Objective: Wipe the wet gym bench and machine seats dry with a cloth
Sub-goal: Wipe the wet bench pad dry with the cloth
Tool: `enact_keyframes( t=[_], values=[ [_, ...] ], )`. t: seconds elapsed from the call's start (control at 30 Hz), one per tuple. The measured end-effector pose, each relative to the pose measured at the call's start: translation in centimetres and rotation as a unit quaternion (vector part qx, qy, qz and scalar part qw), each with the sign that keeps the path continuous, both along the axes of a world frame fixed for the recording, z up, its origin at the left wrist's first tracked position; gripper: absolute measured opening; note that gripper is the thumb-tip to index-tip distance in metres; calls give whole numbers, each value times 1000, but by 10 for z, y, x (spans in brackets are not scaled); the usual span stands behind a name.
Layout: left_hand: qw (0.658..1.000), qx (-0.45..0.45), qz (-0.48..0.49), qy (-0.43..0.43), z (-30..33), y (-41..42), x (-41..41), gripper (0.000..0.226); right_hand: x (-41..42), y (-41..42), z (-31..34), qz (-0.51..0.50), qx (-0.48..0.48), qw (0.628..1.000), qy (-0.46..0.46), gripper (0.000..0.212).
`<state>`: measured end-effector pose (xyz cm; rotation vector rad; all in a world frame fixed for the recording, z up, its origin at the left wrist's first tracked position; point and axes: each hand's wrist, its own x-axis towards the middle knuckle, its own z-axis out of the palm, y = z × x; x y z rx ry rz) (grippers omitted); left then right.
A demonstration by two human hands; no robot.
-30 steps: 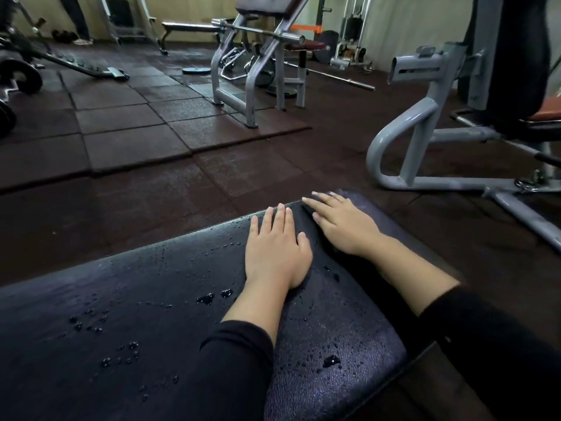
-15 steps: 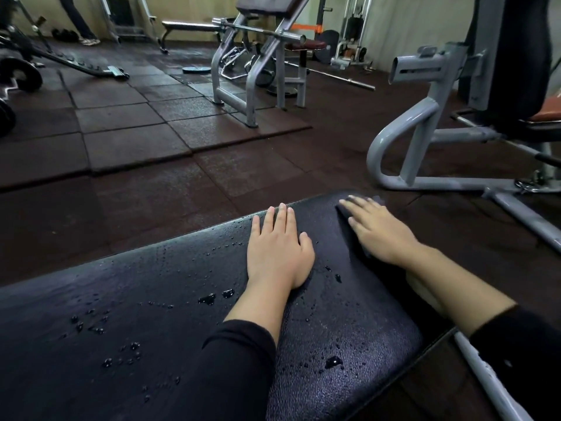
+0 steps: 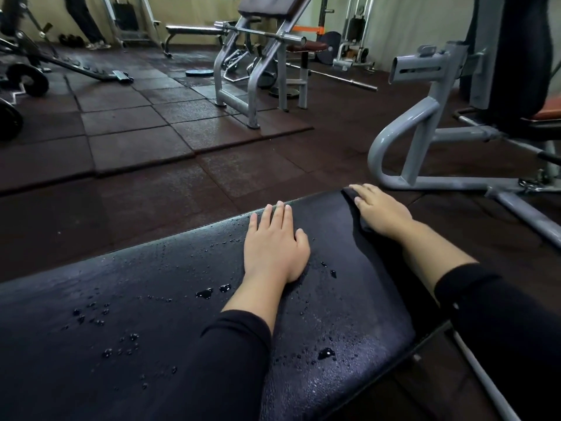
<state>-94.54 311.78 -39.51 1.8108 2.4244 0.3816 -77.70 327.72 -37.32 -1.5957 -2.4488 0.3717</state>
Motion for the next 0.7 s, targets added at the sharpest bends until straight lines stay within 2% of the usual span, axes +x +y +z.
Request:
enact_keyframes(
  t=[0.13, 0.3, 0.47, 0.7],
  values=[
    [1000, -21, -5, 8, 5, -3, 0, 59, 5, -58, -1, 54, 57, 997, 24, 41],
    [995, -75, -52, -28, 26, -16, -7, 57, -15, -128, -7, 134, 52, 988, 59, 40],
    [995, -16, -97, 1, 43, -93, -14, 53, -15, -181, -9, 148, 51, 983, 94, 38],
    [995, -52, -71, 37, 28, -182, -29, 54, -3, -237, -9, 127, 66, 987, 69, 39]
  ],
)
